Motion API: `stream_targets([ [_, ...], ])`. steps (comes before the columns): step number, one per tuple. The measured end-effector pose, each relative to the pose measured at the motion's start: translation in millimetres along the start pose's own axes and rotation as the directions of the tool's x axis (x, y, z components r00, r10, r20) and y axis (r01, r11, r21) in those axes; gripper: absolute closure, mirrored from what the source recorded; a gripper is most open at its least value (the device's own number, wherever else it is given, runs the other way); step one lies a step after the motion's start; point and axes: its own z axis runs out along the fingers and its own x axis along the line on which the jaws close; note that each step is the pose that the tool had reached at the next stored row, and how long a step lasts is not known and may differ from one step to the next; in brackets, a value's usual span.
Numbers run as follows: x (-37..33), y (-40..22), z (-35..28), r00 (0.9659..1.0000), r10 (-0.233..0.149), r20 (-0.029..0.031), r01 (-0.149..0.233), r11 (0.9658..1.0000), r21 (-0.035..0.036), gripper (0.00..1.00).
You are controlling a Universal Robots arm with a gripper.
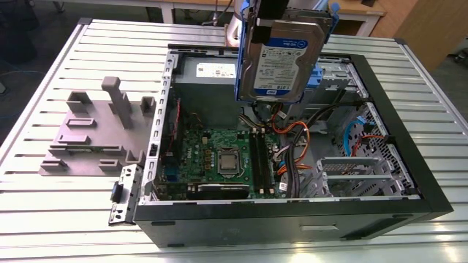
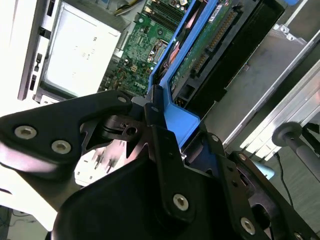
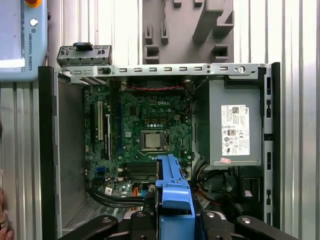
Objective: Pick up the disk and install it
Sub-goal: 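Insert the disk into the insertion slot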
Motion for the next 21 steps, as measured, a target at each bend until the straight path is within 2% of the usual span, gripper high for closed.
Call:
stream_targets([
  [10,12.3,-0.3,0.2,0.9999,0.0,-0.0128,0.0,1.0,0.0003,0.64],
  [15,21.7,-0.6,0.5,0.9999,0.0,-0.0164,0.0,1.0,0.0004,0.64],
  [21,30.1,-0.8,0.9,0.9998,0.0,-0.0179,0.0,1.0,0.0005,0.64],
])
